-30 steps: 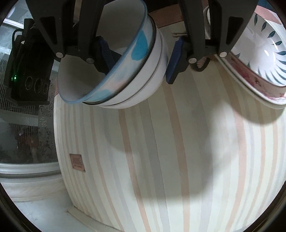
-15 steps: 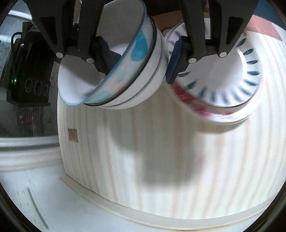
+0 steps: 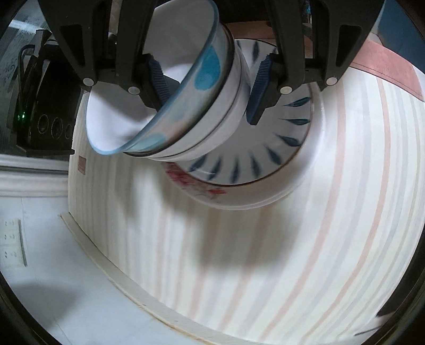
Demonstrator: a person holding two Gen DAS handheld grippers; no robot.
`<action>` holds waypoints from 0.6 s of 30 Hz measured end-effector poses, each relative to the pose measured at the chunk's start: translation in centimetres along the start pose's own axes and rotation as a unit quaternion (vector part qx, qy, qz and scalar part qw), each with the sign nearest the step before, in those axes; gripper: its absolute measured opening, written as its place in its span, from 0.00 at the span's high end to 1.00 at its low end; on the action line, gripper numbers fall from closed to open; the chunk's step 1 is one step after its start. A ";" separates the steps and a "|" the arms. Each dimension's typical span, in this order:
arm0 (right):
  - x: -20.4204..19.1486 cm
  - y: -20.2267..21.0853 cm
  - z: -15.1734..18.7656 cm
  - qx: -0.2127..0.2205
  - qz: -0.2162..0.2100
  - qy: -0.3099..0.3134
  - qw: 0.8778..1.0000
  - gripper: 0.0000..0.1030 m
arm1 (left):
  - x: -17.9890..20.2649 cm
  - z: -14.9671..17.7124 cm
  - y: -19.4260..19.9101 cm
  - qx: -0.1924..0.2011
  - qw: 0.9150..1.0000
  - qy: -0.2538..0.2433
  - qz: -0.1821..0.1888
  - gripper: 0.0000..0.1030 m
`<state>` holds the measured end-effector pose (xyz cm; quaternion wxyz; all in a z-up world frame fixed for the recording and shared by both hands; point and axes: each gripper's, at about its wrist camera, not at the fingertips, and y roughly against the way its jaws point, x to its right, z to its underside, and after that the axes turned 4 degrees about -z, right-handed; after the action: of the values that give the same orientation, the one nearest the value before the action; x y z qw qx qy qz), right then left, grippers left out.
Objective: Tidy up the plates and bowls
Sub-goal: 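Carry the nested bowls with both grippers over the blue-leaf plate stack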
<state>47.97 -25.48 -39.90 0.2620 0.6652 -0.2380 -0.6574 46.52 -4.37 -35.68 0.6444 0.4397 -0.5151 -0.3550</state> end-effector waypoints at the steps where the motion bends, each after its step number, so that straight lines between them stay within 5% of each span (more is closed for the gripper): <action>1: -0.2 -0.8 -0.1 -0.005 0.001 0.002 1.000 0.47 | -0.5 0.0 -0.2 -0.001 1.000 0.005 0.001 0.48; 18: -0.6 -5.2 -0.4 -0.026 0.022 0.013 0.999 0.47 | -2.0 -0.1 -2.0 -0.006 1.000 0.017 -0.005 0.48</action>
<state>48.18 -21.18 -42.88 0.2962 0.6611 -0.2317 -0.6492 46.13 -3.25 -38.22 0.6538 0.4448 -0.4994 -0.3539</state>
